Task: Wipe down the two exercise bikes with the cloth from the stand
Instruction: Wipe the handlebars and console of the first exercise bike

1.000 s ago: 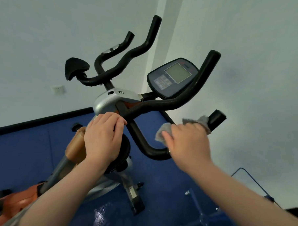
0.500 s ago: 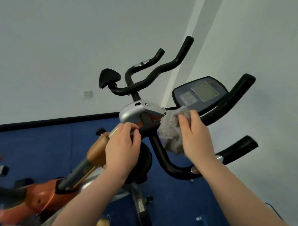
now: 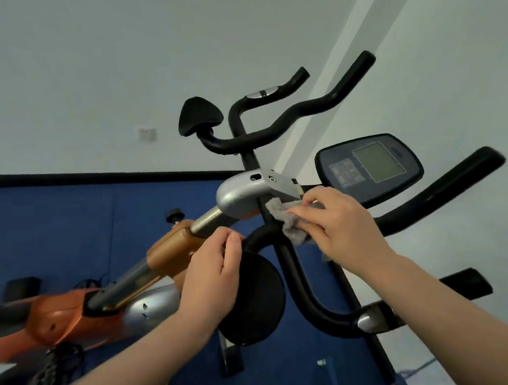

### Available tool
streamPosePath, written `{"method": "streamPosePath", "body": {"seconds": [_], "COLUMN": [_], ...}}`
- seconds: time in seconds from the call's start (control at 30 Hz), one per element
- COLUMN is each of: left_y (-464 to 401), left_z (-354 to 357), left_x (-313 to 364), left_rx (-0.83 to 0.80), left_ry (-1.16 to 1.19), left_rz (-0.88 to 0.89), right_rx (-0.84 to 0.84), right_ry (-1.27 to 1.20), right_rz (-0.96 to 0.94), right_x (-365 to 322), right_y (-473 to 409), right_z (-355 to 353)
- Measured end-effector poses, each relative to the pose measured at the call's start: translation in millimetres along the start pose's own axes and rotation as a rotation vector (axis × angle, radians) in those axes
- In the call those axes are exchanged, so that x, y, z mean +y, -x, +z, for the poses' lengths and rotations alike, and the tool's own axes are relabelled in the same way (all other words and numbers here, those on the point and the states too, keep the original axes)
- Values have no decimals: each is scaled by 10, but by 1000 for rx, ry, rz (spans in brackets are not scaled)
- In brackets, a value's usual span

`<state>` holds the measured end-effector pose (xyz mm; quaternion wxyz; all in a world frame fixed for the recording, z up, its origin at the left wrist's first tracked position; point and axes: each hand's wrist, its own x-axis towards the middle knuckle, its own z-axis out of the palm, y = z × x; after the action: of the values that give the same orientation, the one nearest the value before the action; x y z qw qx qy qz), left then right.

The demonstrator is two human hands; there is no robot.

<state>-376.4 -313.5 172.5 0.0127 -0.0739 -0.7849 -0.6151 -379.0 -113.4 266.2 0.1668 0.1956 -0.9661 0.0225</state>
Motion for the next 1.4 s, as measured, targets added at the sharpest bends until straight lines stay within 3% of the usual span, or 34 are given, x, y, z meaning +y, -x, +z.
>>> {"method": "streamPosePath", "body": {"seconds": [0.07, 0.2, 0.4, 0.53, 0.63, 0.8, 1.0, 1.17, 1.33, 1.4], "left_y": [-7, -5, 5, 20, 8, -77, -273, -401, -584, -624], "left_z": [-5, -28, -25, -21, -45, -102, -8, 50, 305, 421], "left_x": [4, -5, -28, -58, -46, 138, 373, 456, 650, 715], "left_rx": [-4, -35, -13, -7, -32, -136, -256, -320, -412, -421], "left_ry": [6, 45, 8, 76, 27, -177, -444, -487, -460, -428], "left_rz": [20, 30, 31, -35, -39, 92, 336, 405, 433, 428], "right_rx": [25, -114, -76, -212, -212, -62, -36, 78, 67, 241], "right_ry": [-40, -121, 20, -85, -19, 154, 40, 142, 263, 295], "right_rz": [50, -86, 10, -203, -190, 88, 293, 415, 635, 680], "right_x": [-135, -511, -28, -472, -365, 59, -386, -145, 89, 244], "right_y": [-39, -61, -84, -149, -88, 135, 3, 352, 419, 431], "right_z": [35, 214, -155, 136, 96, -245, 25, -202, -424, -666]}}
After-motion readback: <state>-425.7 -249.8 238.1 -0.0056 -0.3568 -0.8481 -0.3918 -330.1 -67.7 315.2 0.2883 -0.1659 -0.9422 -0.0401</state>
